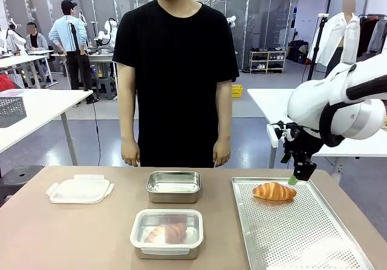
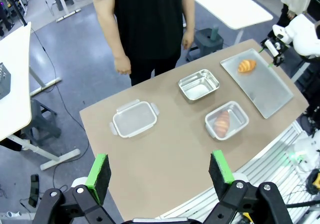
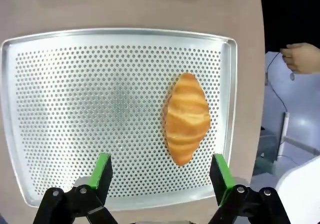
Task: Place the bread into the airtight container.
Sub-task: Pick up a Butter Roll and place it into an empty Airtight Container.
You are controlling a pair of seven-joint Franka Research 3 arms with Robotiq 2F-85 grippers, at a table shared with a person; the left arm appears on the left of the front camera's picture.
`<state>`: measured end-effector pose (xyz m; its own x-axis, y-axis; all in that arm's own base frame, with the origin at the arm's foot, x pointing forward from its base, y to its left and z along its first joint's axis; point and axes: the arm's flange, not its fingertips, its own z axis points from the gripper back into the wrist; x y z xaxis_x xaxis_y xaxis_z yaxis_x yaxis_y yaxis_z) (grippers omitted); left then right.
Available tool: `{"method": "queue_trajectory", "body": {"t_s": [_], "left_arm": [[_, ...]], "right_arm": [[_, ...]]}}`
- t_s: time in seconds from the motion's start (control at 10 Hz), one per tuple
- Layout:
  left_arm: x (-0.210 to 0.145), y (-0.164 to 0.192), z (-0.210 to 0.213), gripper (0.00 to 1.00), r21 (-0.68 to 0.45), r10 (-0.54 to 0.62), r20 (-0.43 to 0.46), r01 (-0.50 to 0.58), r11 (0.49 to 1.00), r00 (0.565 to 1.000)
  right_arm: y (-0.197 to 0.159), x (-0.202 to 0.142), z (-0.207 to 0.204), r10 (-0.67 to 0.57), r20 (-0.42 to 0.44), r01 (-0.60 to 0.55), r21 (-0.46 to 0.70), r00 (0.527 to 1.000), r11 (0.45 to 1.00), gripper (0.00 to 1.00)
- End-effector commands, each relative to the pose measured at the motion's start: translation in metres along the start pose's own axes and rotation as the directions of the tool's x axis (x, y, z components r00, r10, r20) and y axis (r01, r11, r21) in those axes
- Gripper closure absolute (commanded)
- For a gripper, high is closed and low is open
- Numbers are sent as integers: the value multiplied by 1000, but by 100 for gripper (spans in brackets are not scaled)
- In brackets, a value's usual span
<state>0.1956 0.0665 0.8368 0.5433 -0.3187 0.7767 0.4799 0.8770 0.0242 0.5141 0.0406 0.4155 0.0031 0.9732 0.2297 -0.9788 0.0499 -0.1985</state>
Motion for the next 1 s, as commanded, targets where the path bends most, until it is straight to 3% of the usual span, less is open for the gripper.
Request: {"method": "queue_trajectory", "body": {"t_s": [0.0, 0.1, 0.5, 0.8, 0.9], "left_arm": [[2, 0, 1, 0, 2, -2, 1, 2, 1000, 1000], [2, 0, 1, 0, 2, -2, 1, 2, 1000, 1000], [2, 0, 1, 0, 2, -2, 1, 2, 1000, 1000], [2, 0, 1, 0, 2, -2, 1, 2, 1000, 1000], [2, 0, 1, 0, 2, -2, 1, 2, 1000, 1000]], "right_arm": [[-4, -5, 6, -48, -20, 48, 5, 999, 999, 2], [0, 0, 0, 0, 0, 0, 0, 1000, 1000, 2], [0, 0, 0, 0, 0, 0, 0, 1000, 1000, 2], [-15, 8, -26, -72, -67, 70, -27, 995, 997, 2], [-18, 9, -32, -61, -46, 61, -2, 997, 998, 2]]}}
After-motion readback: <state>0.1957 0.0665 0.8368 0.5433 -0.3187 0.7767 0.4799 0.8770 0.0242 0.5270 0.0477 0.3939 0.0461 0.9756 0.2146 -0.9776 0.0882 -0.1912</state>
